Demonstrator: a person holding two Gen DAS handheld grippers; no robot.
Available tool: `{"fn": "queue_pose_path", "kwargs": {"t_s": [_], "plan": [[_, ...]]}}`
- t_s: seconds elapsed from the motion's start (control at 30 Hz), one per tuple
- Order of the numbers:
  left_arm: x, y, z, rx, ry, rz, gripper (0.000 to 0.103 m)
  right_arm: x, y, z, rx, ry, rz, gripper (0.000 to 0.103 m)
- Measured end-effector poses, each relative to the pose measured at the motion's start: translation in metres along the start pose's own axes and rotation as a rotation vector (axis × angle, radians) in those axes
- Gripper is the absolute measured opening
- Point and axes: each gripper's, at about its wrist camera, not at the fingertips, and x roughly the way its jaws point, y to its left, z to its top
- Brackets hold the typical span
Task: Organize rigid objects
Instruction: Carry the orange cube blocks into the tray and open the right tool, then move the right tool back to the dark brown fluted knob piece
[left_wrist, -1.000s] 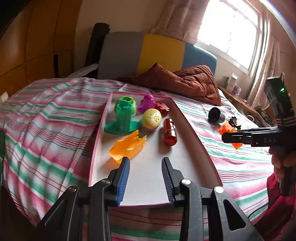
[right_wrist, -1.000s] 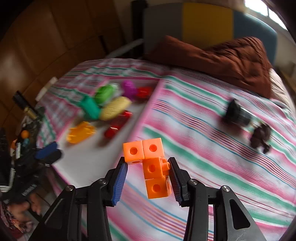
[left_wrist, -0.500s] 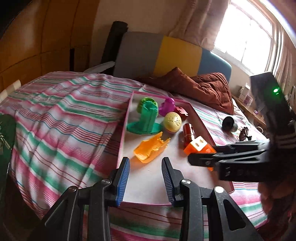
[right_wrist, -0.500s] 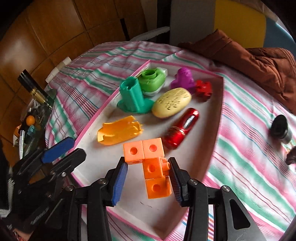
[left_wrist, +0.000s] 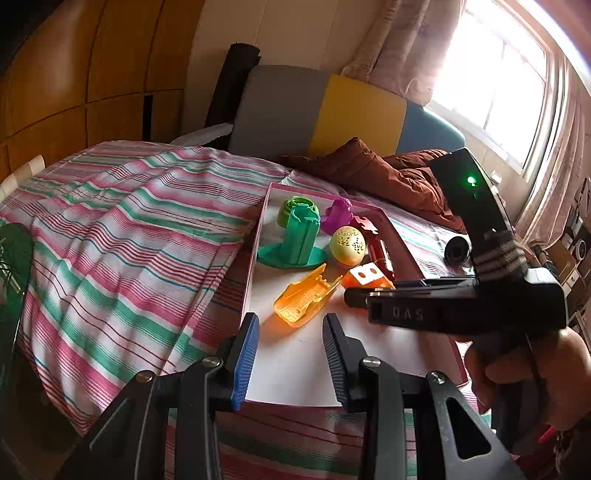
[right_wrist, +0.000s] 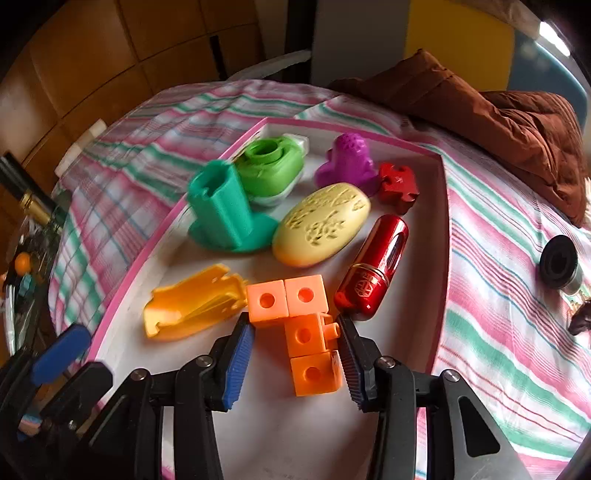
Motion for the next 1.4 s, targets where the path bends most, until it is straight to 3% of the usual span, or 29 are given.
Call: {"fn": "queue_pose_path", "kwargs": {"t_s": [0.13,0.27,0.47,0.87,1.4], "plan": [[0.0,-0.001,-0.001,0.002,0.001,0.001,0.035,-0.011,-0.007,-0.004,0.018,-0.035,0.049,0.054],[0.002,-0.003,-0.004,0.006,0.012,-0.007,0.035,-0.031,-0.003,-0.013,-0.035,-0.094,0.023,0.058],[0.004,-0.011,-0.01,0.027,0.026,-0.02,0.035,-0.048,-0.009,-0.018,-0.009,-0.135,0.01,0.062],[0.004,-0.026,-0.019,0.073,0.04,-0.047,0.035,-0.063,-0.024,-0.03,-0.016,-0.127,-0.08,0.062],[0.001,-0.046,-0.027,0.141,0.052,-0.087,0.035,-0.075,-0.073,-0.048,0.059,-0.1,-0.164,0.062]]}}
